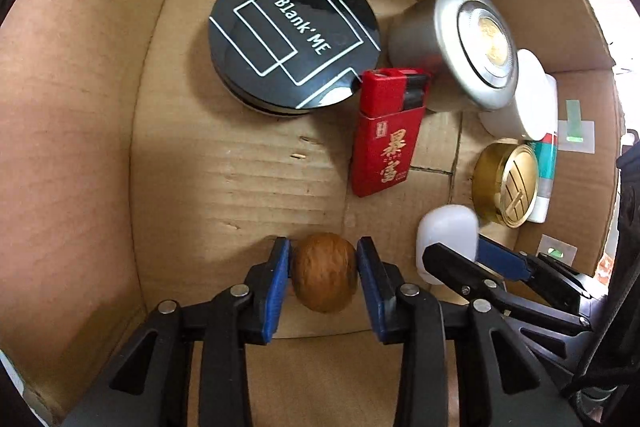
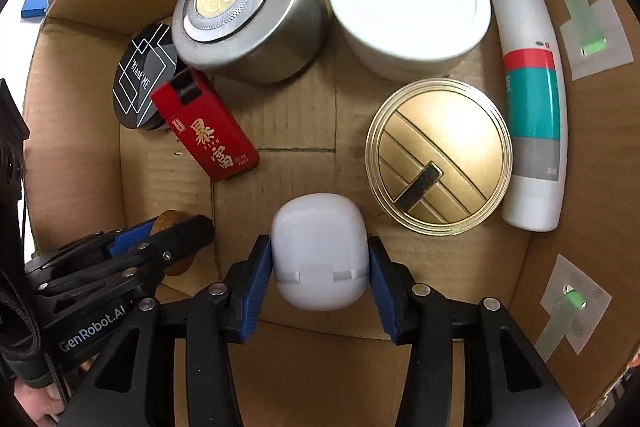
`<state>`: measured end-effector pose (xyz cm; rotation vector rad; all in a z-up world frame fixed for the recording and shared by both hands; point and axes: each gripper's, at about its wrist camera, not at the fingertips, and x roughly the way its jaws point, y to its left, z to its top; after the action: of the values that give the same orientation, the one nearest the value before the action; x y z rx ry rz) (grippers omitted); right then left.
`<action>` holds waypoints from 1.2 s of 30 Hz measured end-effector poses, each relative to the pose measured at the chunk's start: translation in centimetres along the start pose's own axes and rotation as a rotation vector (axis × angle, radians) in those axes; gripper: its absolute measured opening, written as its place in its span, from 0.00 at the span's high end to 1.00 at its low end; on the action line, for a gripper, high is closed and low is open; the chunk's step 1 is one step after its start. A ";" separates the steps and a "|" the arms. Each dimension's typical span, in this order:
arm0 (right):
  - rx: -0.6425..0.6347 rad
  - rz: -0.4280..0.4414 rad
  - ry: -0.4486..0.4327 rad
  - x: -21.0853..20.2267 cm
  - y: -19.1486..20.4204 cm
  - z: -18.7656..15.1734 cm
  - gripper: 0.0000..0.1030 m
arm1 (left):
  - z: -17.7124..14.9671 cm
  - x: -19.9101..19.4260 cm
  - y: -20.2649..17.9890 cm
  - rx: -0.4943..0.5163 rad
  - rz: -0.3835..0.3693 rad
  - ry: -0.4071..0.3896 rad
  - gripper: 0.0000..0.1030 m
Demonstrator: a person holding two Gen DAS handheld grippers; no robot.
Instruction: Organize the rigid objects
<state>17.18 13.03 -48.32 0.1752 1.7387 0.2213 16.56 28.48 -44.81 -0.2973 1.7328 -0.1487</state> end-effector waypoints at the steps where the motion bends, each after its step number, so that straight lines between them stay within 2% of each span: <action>1: 0.002 0.000 0.005 0.0 -0.1 0.1 0.50 | 0.0 0.0 0.1 -0.005 0.005 0.001 0.66; 4: 0.003 -0.003 0.019 -0.1 -0.4 0.1 0.46 | -0.2 -0.5 0.2 -0.009 0.028 -0.006 0.59; 6: -0.005 -0.024 0.012 -0.4 -0.5 0.1 0.42 | -0.2 -1.3 0.5 -0.012 0.060 -0.027 0.46; 7: -0.014 -0.034 0.006 -0.7 -0.5 0.0 0.42 | -0.4 -1.8 0.5 -0.012 0.073 -0.047 0.44; 9: -0.022 -0.041 0.001 -1.4 -0.5 -0.3 0.39 | -1.1 -3.0 0.2 -0.014 0.096 -0.084 0.32; 10: -0.026 -0.049 -0.003 -1.9 -0.6 -0.5 0.36 | -1.3 -3.5 0.2 -0.014 0.097 -0.096 0.30; 13: -0.025 -0.071 -0.046 -3.8 -0.6 -1.0 0.23 | -2.3 -5.4 -0.1 -0.014 0.102 -0.146 0.15; 14: -0.028 -0.075 -0.057 -4.4 -0.8 -1.2 0.18 | -2.7 -6.2 -0.2 -0.010 0.083 -0.165 0.03; 15: -0.032 -0.080 -0.069 -5.0 -0.9 -1.5 0.17 | -3.0 -6.7 -0.4 -0.007 0.077 -0.174 0.00; 21: -0.078 -0.112 -0.140 -8.5 -0.7 -3.7 0.12 | -5.4 -10.3 -2.5 0.037 0.138 -0.268 0.00; 23: -0.083 -0.125 -0.173 -10.2 -1.2 -4.2 0.02 | -5.8 -11.6 -3.0 0.050 0.153 -0.304 0.00; 24: -0.084 -0.137 -0.190 -10.7 -1.2 -4.5 0.00 | -6.0 -11.8 -3.1 0.052 0.160 -0.314 0.00; 29: -0.079 -0.194 -0.267 -13.3 -0.6 -6.5 0.00 | -7.7 -13.0 -4.6 0.074 0.184 -0.380 0.00; 36: -0.049 -0.148 -0.297 -17.1 -1.9 -9.5 0.00 | -11.3 -17.0 -6.4 0.100 0.179 -0.488 0.00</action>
<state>10.92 6.65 -30.87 0.0400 1.4422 0.1216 8.94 26.31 -24.97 -0.0915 1.2557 -0.0266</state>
